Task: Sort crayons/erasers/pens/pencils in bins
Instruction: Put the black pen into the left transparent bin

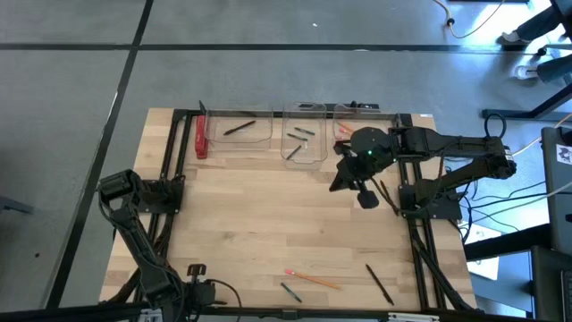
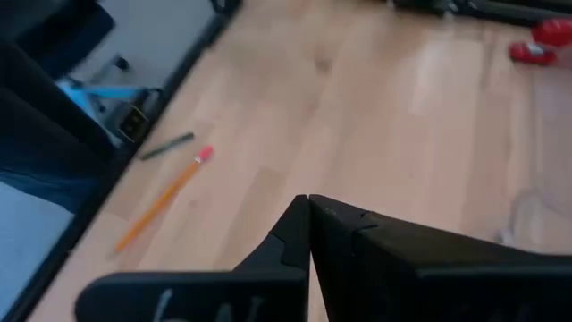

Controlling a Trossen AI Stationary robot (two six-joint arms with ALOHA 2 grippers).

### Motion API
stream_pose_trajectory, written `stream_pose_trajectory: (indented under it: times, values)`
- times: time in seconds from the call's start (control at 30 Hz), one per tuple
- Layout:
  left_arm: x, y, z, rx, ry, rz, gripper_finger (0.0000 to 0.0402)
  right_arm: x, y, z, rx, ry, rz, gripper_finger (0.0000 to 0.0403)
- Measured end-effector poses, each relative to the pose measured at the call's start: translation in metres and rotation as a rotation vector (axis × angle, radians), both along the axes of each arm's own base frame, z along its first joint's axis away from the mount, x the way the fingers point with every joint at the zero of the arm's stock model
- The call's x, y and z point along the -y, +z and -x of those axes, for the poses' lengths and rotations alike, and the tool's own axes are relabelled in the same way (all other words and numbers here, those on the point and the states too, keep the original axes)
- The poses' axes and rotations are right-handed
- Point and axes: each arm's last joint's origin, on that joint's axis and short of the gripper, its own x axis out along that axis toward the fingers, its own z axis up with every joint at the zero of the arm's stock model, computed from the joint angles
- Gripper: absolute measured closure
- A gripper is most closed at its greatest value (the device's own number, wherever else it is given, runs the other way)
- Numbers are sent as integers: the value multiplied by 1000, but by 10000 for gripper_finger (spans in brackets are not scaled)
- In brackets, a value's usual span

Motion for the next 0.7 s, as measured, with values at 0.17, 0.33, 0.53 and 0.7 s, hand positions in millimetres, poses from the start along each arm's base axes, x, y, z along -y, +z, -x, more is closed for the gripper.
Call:
stream_pose_trajectory:
  times: [0.17,0.33,0.53,0.7]
  values:
    - [2,-7,-1,-6,0,-13,337,-1,3,-2,41,33,-28,397]
    - [4,-13,-2,-10,-9,-16,337,-1,3,-3,47,36,-29,397]
    - [5,-14,-2,-4,-29,-23,337,-1,4,-3,50,36,-28,397]
    - [5,-17,-2,-11,-26,-33,337,-1,4,-3,54,37,-27,397]
